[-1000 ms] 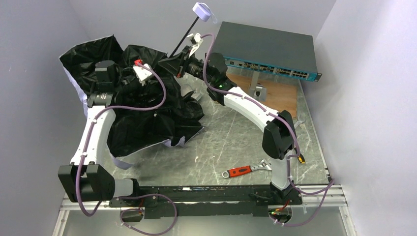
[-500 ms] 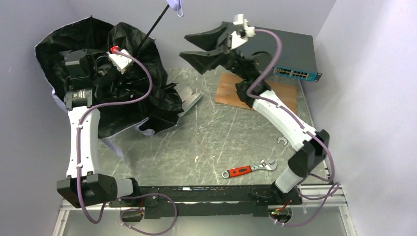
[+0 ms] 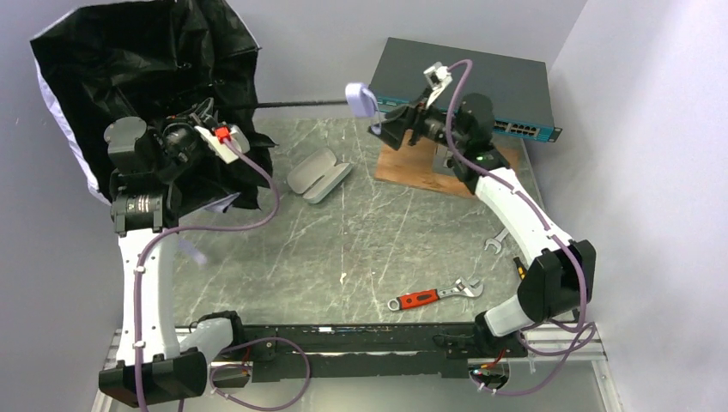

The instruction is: Open the umbrella

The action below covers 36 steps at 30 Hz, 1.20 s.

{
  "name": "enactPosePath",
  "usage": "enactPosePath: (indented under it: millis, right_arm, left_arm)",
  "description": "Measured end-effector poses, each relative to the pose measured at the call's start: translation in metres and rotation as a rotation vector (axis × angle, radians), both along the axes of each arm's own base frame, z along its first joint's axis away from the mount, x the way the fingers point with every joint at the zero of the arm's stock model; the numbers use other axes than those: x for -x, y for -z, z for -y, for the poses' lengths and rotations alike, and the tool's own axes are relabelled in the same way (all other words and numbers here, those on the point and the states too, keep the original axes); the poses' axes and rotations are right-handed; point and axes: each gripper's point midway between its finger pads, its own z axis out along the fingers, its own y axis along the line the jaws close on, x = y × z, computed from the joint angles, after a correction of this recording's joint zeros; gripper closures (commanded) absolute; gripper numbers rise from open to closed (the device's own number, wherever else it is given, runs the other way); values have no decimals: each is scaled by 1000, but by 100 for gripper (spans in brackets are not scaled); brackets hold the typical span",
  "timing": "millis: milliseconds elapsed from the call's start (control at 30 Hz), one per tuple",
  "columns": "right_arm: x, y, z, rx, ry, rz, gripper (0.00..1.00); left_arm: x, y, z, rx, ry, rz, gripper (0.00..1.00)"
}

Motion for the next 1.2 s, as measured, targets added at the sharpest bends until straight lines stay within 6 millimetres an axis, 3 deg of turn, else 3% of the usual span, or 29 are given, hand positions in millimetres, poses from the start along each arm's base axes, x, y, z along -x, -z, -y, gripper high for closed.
enactPosePath:
  millis: [100,167,367,500,633,867,1000,1200]
  right_arm:
    - [-18,19,35,55,71,-99,15]
    - [-17,15,42,79,67,-125,13]
    - [20,-42,16,168,-115,3,9]
    - [42,-48,2,235,-222,48,8]
    - [53,-30,-19,312,-311,32,8]
    - [86,39,-61,495,-454,-59,7]
    - [94,58,-65,570,-464,-64,7]
    - [88,78,-66,678,-443,-57,7]
  left_arm:
    - [7,-12,2,-114,11,90,100]
    - [13,-10,10,-230,36,143,100]
    - [9,10,32,-524,103,205,100]
    - [5,21,37,-667,105,221,100]
    - [3,30,45,-753,114,229,100]
    - [-5,45,49,-847,103,215,100]
    - [-8,48,49,-881,87,212,100]
    - [-11,57,51,-912,73,206,100]
